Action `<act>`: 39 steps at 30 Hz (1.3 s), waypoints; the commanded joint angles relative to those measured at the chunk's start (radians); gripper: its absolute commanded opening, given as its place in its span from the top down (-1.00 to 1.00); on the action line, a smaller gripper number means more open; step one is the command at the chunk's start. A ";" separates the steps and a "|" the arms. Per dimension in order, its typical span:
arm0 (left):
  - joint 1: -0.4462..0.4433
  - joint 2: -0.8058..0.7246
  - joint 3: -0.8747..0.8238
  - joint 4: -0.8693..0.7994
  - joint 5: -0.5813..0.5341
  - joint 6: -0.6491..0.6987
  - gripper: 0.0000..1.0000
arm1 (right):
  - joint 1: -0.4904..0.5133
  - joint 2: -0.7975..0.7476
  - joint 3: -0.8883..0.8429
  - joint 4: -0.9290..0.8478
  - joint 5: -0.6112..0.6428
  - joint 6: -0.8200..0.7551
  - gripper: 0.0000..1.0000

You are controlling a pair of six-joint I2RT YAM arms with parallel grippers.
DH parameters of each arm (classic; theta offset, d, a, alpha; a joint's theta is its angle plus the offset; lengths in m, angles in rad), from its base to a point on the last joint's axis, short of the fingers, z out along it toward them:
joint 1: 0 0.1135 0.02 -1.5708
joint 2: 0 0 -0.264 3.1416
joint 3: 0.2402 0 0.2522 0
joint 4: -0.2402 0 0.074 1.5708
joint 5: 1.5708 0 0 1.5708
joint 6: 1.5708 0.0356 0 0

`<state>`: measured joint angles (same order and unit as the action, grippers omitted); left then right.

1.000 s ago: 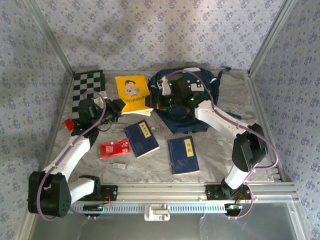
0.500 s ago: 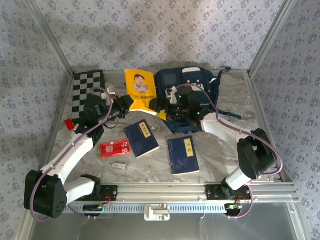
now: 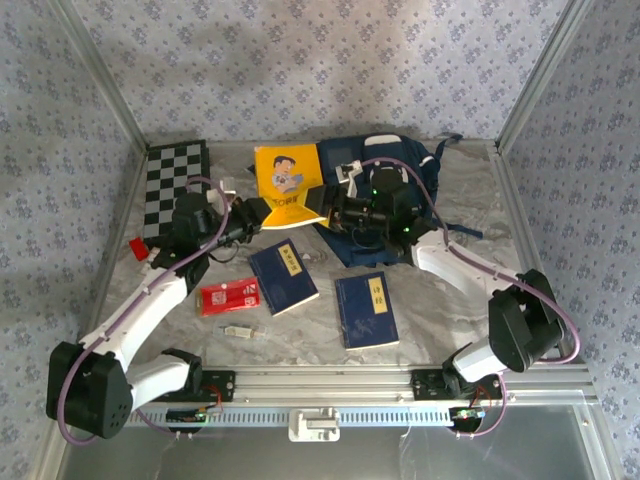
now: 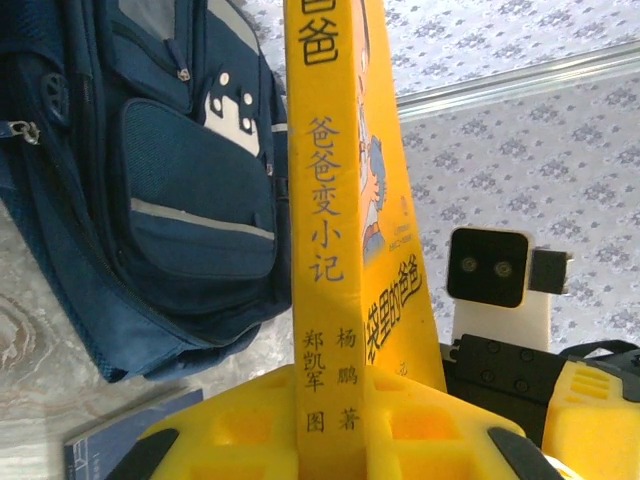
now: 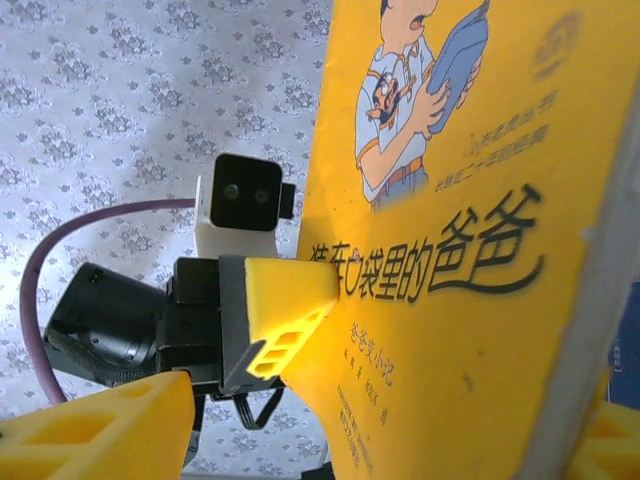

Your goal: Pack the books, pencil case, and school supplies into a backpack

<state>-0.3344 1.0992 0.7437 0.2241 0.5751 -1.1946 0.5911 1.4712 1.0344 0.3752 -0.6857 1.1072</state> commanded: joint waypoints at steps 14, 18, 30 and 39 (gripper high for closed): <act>-0.041 -0.081 0.078 -0.200 -0.061 0.205 0.78 | -0.016 -0.056 -0.019 -0.174 0.109 -0.124 1.00; -0.049 -0.093 0.106 -0.323 -0.116 0.318 0.26 | -0.031 -0.113 -0.014 -0.337 0.164 -0.219 1.00; -0.156 0.012 0.128 -0.492 -0.333 0.733 -0.46 | -0.202 -0.378 -0.153 -0.742 0.246 -0.370 1.00; -0.378 0.236 0.202 -0.342 -0.321 1.099 -0.49 | -0.380 -0.627 -0.247 -0.994 0.264 -0.395 1.00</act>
<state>-0.6762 1.2724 0.8768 -0.1844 0.2569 -0.2745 0.2405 0.9016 0.7887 -0.5415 -0.4164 0.7578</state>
